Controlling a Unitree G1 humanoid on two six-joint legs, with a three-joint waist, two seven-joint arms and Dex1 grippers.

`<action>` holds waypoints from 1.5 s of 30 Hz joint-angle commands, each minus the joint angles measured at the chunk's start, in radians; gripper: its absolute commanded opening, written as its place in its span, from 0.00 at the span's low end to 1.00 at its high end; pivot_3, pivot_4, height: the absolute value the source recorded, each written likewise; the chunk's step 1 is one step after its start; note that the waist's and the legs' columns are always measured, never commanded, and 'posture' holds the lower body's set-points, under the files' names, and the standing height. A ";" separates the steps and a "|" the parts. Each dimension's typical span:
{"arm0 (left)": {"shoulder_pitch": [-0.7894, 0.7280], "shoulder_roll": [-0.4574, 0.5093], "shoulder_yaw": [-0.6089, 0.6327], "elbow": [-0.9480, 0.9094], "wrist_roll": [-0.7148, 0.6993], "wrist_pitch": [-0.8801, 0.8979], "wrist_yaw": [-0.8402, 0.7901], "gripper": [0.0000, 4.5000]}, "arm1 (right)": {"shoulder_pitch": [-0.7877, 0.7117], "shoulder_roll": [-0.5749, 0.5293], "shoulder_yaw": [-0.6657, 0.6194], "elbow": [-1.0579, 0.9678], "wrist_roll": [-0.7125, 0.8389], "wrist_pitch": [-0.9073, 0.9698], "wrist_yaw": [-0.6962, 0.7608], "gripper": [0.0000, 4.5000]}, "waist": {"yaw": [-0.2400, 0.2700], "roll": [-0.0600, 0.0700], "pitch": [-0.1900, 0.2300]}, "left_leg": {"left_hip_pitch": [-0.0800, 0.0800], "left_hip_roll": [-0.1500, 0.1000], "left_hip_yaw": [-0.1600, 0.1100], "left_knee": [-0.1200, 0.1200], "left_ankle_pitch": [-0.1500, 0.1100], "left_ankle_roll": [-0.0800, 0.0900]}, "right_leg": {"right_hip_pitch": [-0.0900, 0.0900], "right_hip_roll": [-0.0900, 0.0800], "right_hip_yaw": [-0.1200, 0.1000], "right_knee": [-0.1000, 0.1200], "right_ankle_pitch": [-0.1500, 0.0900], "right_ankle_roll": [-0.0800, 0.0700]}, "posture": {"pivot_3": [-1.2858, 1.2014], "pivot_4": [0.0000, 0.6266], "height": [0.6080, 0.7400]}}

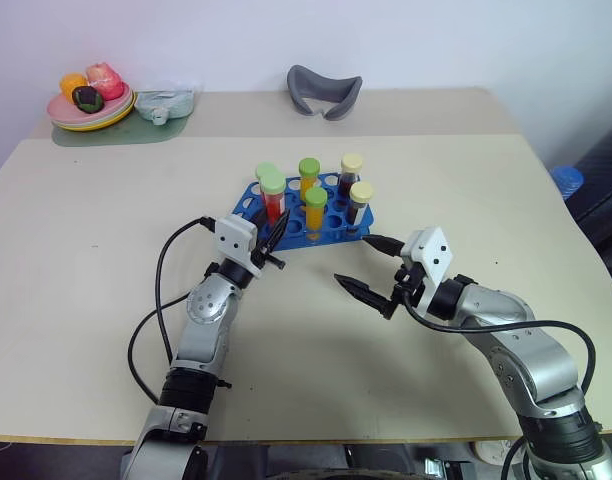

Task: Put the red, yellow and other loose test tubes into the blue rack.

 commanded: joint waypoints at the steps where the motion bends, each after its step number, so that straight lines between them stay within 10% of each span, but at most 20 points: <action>1: 0.024 -0.003 -0.007 -0.016 0.015 0.007 0.006 0.18 | -0.013 -0.002 -0.013 -0.048 0.021 0.001 0.006 1.00 | 0.000 0.000 0.000 | 0.000 0.000 0.000 0.000 0.000 0.000 | 0.000 0.000 0.000 0.000 0.000 0.000 | 0.52 0.24 1.00; 45: 0.030 0.018 -0.002 -0.019 0.029 0.025 0.022 0.18 | 0.003 0.014 -0.004 -0.068 0.022 0.020 -0.002 1.00 | -0.001 0.000 0.000 | 0.000 0.000 0.000 0.000 0.000 0.000 | 0.000 0.000 0.000 0.000 0.000 0.000 | 0.52 0.24 1.00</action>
